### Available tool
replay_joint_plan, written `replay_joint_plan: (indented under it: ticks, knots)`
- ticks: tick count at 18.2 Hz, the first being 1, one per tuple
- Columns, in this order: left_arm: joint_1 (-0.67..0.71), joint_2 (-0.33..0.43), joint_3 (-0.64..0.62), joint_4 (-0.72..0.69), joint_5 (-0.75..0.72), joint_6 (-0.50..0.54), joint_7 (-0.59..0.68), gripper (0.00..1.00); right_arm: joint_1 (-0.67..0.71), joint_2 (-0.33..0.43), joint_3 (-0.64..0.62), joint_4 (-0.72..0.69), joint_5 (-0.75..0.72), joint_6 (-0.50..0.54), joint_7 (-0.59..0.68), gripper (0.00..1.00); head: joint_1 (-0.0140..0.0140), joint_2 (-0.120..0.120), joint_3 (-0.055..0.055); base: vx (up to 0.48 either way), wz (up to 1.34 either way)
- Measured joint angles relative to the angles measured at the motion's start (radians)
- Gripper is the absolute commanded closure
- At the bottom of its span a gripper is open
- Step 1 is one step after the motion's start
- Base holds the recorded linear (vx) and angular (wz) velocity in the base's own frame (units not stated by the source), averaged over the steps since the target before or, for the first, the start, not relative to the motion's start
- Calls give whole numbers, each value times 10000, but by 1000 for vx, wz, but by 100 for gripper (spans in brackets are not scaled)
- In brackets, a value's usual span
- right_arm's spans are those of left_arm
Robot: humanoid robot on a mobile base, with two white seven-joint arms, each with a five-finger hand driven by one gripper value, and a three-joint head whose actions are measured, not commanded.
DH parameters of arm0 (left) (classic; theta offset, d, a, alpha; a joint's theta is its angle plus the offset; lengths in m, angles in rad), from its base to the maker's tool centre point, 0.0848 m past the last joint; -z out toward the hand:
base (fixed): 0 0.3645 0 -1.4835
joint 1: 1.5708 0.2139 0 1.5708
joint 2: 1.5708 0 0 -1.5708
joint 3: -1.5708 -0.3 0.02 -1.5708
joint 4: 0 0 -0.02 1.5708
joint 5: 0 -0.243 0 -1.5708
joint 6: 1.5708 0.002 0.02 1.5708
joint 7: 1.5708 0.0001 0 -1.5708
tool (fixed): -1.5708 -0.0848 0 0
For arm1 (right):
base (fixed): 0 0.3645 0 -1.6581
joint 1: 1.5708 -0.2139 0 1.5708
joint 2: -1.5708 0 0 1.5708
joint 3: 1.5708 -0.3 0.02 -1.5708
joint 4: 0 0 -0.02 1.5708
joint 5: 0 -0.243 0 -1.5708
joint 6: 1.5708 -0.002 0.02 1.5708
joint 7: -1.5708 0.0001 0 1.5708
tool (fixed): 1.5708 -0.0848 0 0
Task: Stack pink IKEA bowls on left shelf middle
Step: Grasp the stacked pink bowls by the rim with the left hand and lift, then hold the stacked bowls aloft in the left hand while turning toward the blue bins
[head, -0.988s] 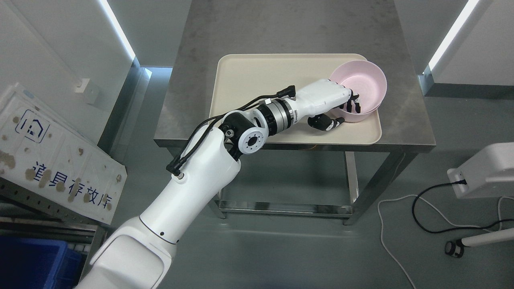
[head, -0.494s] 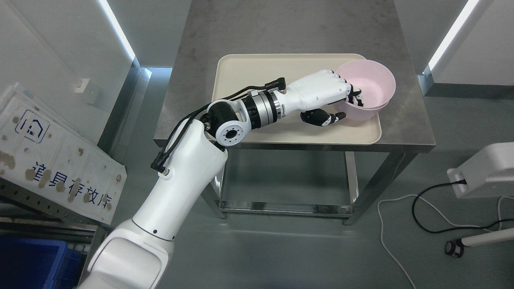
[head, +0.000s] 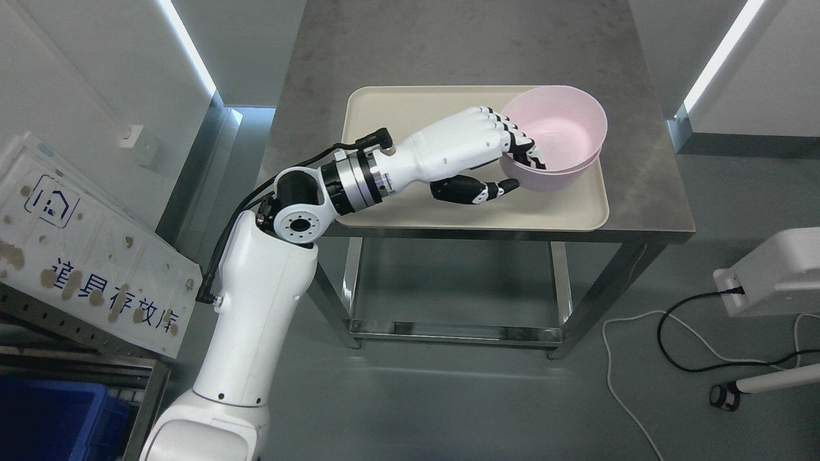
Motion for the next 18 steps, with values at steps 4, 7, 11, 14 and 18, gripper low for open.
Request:
replay_joint_plan:
  ticks: [4,7,11,14,18]
  knots:
    - [348,0,959,-432,274,-89,-97,99,0,0,0,0,0,0,-20,0,0,0,0,0,0]
    - [490,0,1547,-649,384,-90,-118,99,-1,0,0,0,0,0,-21,0,0,0,0,0,0]
    - [585,0,2108,-822,462,-91,-90,99,-1,0,0,0,0,-2,-27,0,0,0,0,-1,-69]
    - [642,0,2448,-905,495,-92,-65,98,-2,0,0,0,0,-1,-32,0,0,0,0,-6,-50]
    - [729,0,2830,-982,523,-92,-32,98,-1,0,0,0,0,-1,-54,0,0,0,0,-23,-57]
